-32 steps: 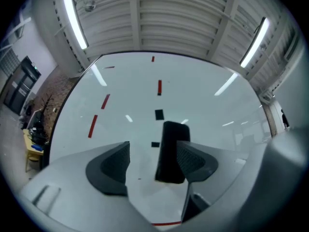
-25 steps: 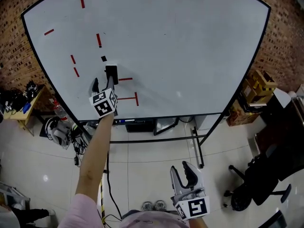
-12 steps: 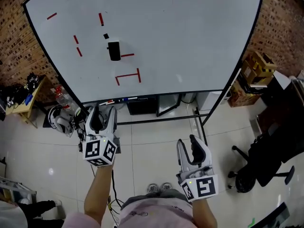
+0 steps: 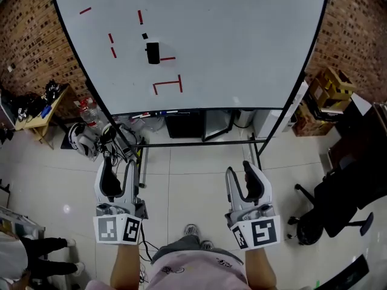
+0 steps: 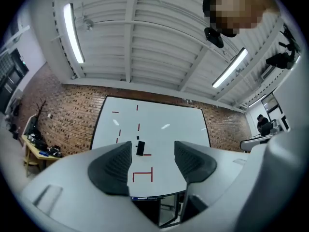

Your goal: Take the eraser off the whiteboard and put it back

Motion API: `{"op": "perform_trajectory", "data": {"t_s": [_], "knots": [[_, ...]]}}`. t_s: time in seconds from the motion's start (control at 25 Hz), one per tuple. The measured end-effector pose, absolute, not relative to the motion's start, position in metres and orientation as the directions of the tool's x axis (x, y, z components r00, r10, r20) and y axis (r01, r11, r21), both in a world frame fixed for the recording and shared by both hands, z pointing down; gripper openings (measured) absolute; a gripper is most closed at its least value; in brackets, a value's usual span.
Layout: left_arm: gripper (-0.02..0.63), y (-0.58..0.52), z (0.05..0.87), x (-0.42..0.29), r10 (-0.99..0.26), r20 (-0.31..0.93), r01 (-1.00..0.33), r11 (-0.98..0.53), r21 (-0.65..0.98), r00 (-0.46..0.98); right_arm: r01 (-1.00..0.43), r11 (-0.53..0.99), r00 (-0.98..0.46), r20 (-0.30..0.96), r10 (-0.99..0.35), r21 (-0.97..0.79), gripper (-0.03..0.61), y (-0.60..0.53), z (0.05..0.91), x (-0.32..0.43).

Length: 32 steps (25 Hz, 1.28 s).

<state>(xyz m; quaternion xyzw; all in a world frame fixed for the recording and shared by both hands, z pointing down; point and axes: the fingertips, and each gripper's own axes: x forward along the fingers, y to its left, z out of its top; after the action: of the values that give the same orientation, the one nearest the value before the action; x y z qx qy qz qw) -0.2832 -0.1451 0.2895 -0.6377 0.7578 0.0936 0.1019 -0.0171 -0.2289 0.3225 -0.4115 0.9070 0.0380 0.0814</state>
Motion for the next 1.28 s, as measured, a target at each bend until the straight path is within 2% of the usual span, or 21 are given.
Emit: {"op": "perform_trajectory", "data": {"t_s": [0.36,0.72,1.08,1.28], "knots": [[0.267,-0.045,0.269,-0.246,-0.92,-0.316,-0.97,0.245,0.006,-0.234,-0.732,0.681,-0.669,-0.195,-0.717,0.008,0.146,-0.172,0.315,0.02],[0.267,0.023,0.246,-0.224,-0.906,-0.387,-0.981,0.193,-0.02,-0.17,-0.742,0.669,-0.66,-0.225,-0.717,0.043,0.146,-0.096,0.301,0.032],[0.267,0.093,0.251,-0.22,-0.921,-0.37,-0.99,0.137,-0.015,-0.122,-0.751,0.659,-0.655,-0.182,-0.733,0.047,0.147,-0.004,0.312,0.02],[0.267,0.12,0.272,-0.204,-0.934,-0.33,-0.991,0.131,0.034,-0.135,-0.714,0.697,-0.692,-0.228,-0.685,0.072,0.147,0.02,0.292,0.011]]}}
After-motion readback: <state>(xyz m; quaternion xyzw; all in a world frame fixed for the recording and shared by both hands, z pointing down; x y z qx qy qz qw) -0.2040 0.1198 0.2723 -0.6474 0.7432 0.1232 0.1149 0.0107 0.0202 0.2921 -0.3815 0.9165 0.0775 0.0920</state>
